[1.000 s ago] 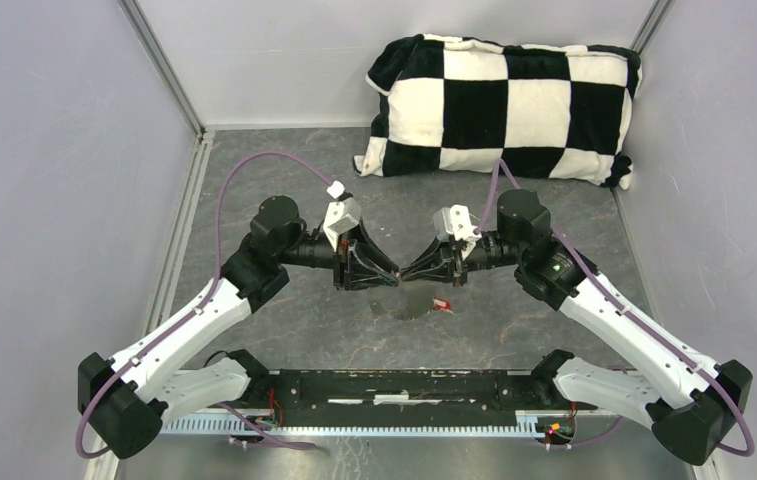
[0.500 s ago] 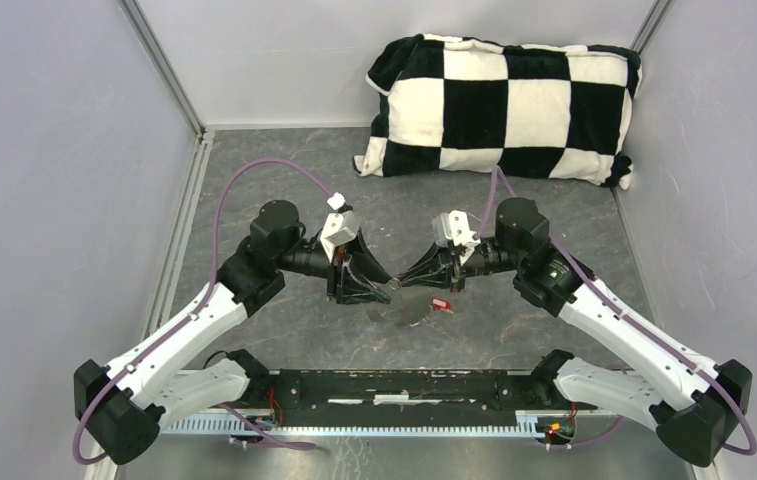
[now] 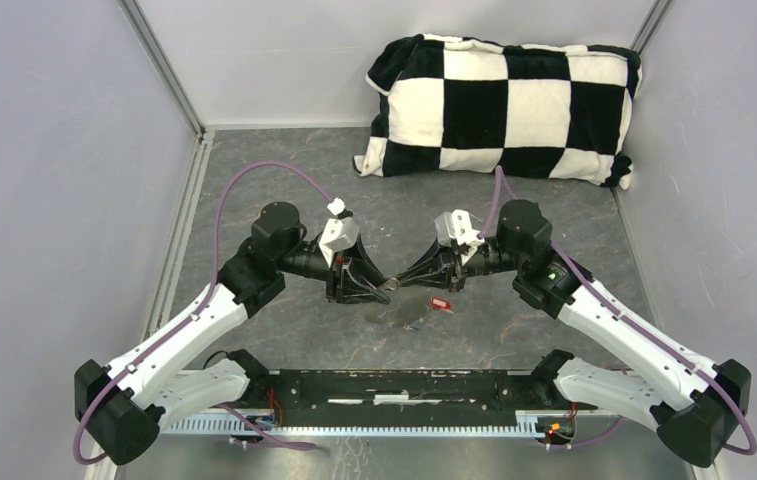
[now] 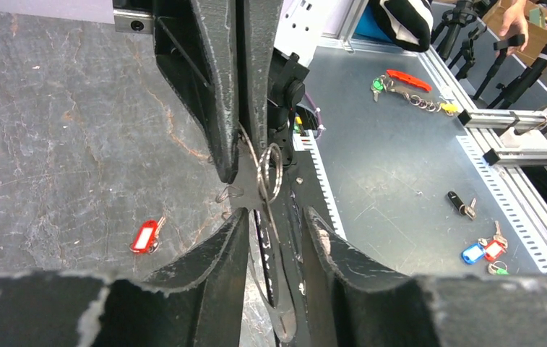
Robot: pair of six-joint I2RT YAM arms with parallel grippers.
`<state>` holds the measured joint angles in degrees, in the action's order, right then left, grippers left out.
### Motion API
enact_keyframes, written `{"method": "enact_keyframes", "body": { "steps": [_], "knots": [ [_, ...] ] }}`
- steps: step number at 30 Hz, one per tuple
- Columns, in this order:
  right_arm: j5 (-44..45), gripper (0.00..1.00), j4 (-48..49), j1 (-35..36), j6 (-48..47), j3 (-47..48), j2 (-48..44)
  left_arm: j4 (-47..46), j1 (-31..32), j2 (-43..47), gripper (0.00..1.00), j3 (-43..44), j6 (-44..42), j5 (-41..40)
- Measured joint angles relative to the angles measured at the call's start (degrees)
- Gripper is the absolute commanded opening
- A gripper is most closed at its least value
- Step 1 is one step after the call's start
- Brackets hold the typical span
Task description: Put the keys on the keyring
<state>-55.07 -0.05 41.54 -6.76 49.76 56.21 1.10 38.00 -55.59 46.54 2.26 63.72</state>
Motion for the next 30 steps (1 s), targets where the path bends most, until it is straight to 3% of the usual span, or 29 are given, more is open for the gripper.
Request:
{"method": "enact_keyframes", "body": {
  "steps": [3, 10, 15, 17, 20, 24, 26, 27, 29, 30],
  "knots": [
    [-0.48, 0.01, 0.68, 0.26, 0.2, 0.0, 0.13, -0.44, 0.0, -0.31, 0.25, -0.04, 0.0, 0.26],
    [-1.22, 0.01, 0.76, 0.61, 0.42, 0.0, 1.62, 1.6, -0.15, -0.52, 0.24, -0.07, -1.57, 1.05],
    [-1.29, 0.01, -0.11, 1.38, -0.33, 0.04, 2.45, 4.04, -0.15, -0.59, 0.08, -0.07, -3.63, 1.49],
    [-1.29, 0.04, -0.61, 1.75, -0.68, 0.15, 2.78, 4.96, -0.17, -0.72, 0.11, -0.07, -4.35, 1.99],
    [-1.31, 0.07, -1.79, 2.29, -1.22, 0.61, 3.32, 6.1, -0.15, -1.05, 0.22, -0.07, -5.66, 2.86],
    [-1.33, 0.06, -3.63, 2.89, -2.29, 1.31, 4.28, 7.61, -0.15, -1.44, 0.21, -0.07, -7.45, 3.41],
    [-1.27, 0.06, -4.33, 3.32, -2.73, 1.44, 4.61, 8.98, -0.15, -1.6, 0.29, -0.07, -9.07, 3.93],
    [-1.18, 0.06, -4.74, 3.56, -3.1, 1.44, 4.83, 9.75, -0.15, -1.62, 0.28, -0.07, -9.7, 4.04],
    [-1.07, 0.14, -4.85, 3.91, -3.48, 1.44, 4.96, 10.67, -0.11, -1.68, 0.06, -0.07, -11.1, 4.52],
    [-1.09, 0.22, -5.05, 4.07, -3.58, 1.44, 5.03, 11.06, -0.04, -1.68, 0.02, -0.07, -11.85, 4.5]
  ]
}}
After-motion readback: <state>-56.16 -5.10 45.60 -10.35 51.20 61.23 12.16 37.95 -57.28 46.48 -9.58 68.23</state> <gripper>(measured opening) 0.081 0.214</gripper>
